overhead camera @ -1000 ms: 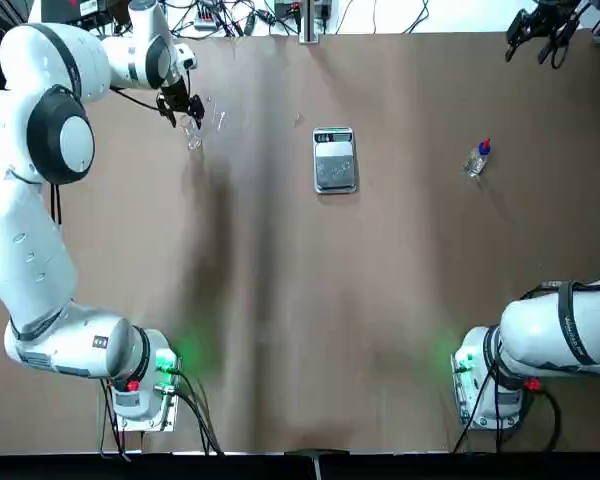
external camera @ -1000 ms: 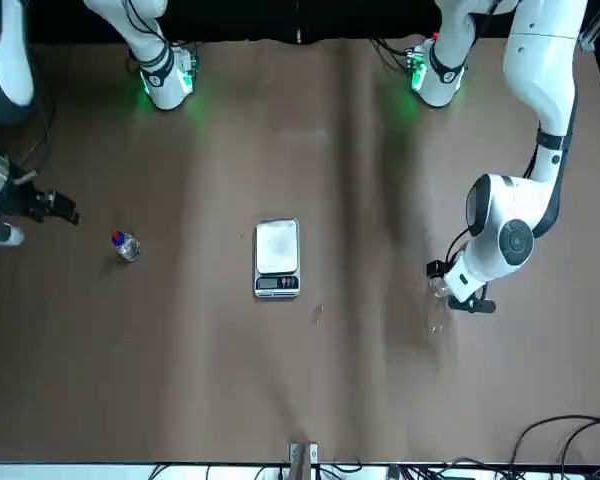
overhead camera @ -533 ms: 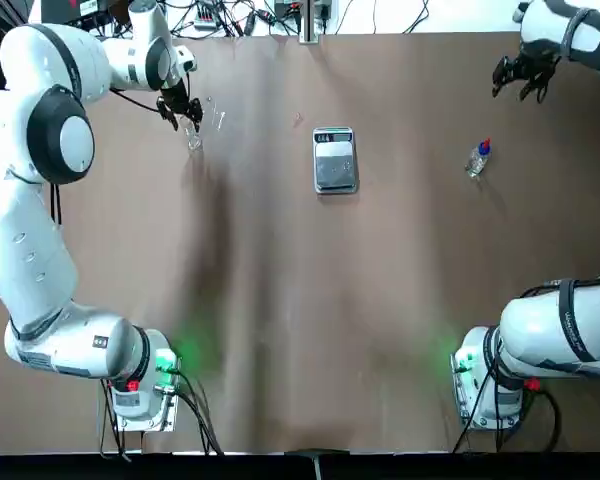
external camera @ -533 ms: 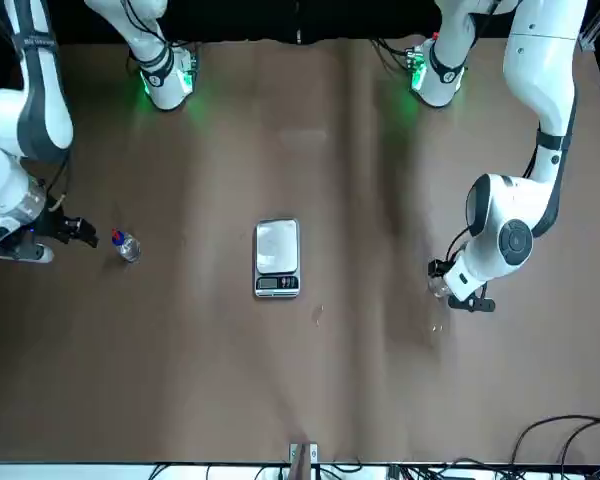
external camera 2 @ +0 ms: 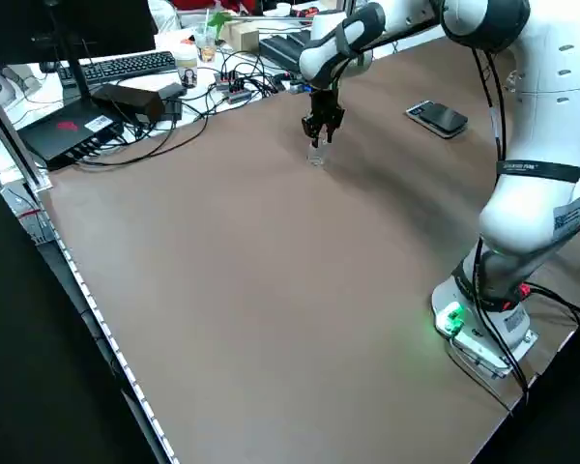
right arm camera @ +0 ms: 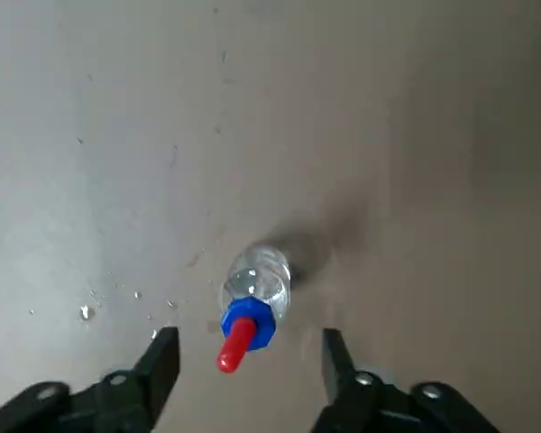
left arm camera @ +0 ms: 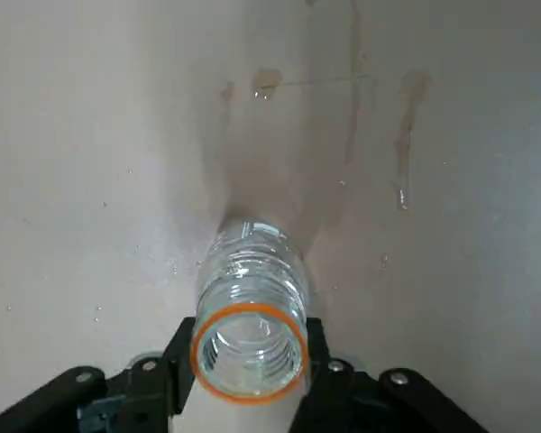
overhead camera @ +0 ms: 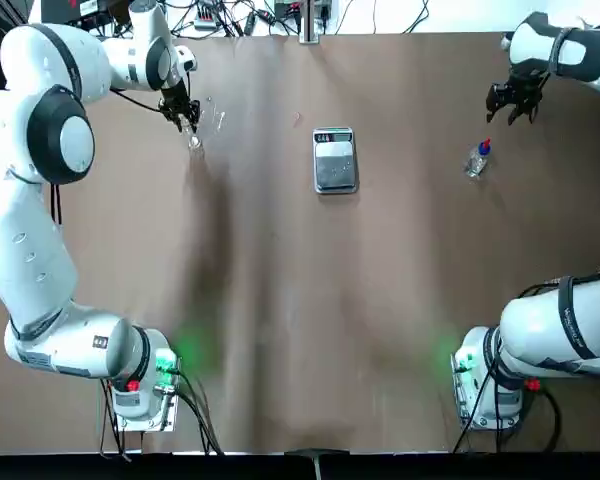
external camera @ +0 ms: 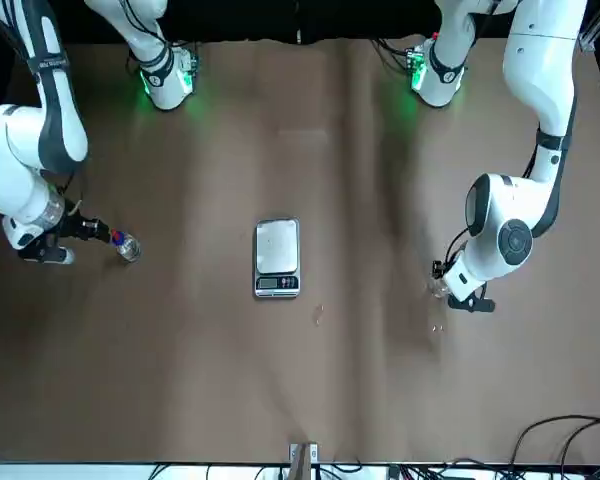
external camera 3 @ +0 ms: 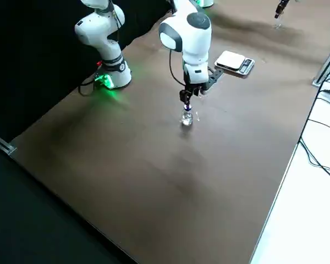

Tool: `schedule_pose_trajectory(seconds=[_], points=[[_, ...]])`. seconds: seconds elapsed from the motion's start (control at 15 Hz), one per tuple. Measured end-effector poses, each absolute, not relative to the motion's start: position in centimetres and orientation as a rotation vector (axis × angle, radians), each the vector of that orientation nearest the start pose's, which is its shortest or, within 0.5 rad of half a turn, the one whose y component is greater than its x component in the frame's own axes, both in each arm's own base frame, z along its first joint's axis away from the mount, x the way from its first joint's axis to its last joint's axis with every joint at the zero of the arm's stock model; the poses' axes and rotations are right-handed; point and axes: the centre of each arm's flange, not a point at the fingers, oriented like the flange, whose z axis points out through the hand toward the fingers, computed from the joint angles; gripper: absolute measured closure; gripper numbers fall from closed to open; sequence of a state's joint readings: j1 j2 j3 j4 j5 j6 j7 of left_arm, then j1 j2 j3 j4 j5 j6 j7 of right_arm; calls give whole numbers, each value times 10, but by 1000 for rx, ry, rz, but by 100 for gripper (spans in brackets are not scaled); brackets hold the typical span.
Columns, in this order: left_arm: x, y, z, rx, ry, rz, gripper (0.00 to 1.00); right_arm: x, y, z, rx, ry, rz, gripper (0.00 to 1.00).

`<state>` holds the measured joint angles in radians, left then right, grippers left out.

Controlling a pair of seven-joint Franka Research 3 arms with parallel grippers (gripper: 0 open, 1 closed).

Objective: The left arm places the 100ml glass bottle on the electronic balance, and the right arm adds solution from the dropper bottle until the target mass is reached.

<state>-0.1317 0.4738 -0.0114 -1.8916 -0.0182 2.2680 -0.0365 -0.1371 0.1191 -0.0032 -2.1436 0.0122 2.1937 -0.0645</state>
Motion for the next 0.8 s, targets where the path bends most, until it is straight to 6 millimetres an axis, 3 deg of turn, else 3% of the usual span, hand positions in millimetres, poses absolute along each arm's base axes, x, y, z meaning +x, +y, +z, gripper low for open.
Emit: schedule_pose_trajectory(seconds=[0.47, 0.8], points=[[624, -90, 254, -3149, 147, 109, 49, 537, -69, 319, -3132, 79, 184, 32], [640, -96, 284, -3159, 128, 10, 49, 534, -69, 309, -3136, 67, 218, 35]])
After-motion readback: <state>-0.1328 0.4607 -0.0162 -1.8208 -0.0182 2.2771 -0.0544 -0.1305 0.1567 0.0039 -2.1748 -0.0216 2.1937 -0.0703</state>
